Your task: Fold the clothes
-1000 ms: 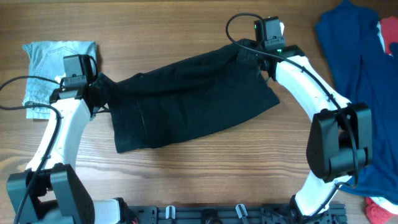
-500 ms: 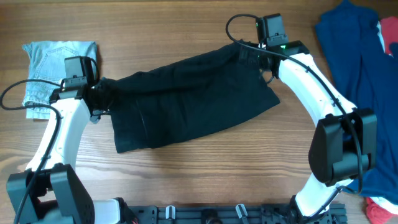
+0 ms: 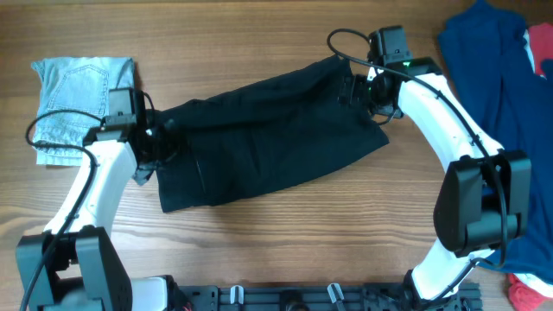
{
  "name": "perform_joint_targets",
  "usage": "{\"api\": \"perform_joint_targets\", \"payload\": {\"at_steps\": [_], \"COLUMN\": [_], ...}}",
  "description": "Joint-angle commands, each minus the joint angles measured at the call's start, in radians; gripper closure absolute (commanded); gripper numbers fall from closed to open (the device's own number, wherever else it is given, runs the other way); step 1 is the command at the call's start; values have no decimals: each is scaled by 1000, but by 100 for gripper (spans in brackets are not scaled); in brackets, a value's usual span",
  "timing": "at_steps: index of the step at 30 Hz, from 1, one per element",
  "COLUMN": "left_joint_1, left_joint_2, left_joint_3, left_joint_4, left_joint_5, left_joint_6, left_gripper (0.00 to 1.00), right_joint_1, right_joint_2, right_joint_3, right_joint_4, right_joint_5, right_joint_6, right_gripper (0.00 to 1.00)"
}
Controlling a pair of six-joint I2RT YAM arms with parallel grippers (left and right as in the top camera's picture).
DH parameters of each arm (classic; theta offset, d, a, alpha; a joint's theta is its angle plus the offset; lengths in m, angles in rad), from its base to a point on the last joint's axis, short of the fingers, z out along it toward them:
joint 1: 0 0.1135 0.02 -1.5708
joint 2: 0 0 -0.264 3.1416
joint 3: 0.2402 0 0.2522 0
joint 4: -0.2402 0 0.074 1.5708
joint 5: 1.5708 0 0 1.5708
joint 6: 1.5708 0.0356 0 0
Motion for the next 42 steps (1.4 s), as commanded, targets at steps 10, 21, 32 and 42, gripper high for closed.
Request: {"api": "perform_joint_targets", "payload": {"at_steps": [10, 21, 32, 42], "left_joint_1": [-3, -2, -11, -22], "left_joint_2": [87, 218, 146, -66], "left_joint_3": [-137, -137, 4, 96], "left_joint_4": [255, 300, 188, -16], "left_joint_5": [-25, 148, 184, 199], "left_joint_6": [42, 104, 178, 202], "left_gripper": [0, 95, 96, 96], "right_joint_1": [2, 2, -23, 27], "right_joint_2": [30, 30, 26, -246], "right_joint_3": [-175, -175, -175, -108], "right_joint_4": [114, 151, 97, 208], "right_joint_5": [-34, 50, 177, -230], "right_joint_6": [-36, -37, 75, -135], "right_gripper": [1, 1, 0, 42]}}
